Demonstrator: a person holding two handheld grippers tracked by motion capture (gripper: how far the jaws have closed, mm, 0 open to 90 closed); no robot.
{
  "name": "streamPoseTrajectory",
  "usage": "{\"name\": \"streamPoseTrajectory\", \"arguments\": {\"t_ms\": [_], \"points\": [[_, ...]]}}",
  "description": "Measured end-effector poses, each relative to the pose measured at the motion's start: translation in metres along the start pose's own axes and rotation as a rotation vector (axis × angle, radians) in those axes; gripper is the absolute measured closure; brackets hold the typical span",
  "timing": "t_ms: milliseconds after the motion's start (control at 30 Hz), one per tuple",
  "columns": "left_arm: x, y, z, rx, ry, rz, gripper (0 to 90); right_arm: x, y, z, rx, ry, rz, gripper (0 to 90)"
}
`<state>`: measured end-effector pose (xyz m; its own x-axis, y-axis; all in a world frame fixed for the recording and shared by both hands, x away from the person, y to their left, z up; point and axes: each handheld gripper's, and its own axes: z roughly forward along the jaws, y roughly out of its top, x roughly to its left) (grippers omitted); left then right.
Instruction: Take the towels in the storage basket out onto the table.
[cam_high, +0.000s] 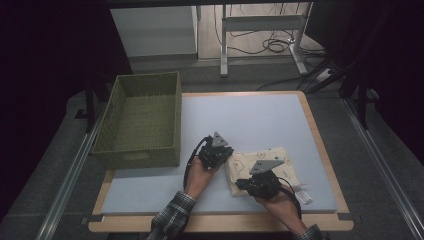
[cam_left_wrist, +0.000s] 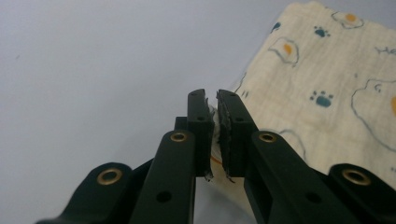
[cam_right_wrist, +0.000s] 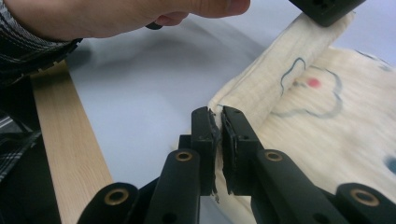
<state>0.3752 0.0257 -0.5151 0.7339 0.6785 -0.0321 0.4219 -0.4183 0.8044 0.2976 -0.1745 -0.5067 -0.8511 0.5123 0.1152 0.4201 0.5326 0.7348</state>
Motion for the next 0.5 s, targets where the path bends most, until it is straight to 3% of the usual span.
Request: {"name": "streamPoseTrajectory", "arguments": {"t_ms": [333, 500], "points": [[-0.022, 0.029, 0.032, -0.009, -0.067, 0.081, 84.5, -0.017, -0.023, -0.031, -0.021, -0.07, 0.046, 83.7], [-0.031, 0.043, 0.047, -0.02, -0.1, 0.087, 84.4, -0.028, -0.034, -0.049, -0.035, -0.11, 0.074, 83.7]]}}
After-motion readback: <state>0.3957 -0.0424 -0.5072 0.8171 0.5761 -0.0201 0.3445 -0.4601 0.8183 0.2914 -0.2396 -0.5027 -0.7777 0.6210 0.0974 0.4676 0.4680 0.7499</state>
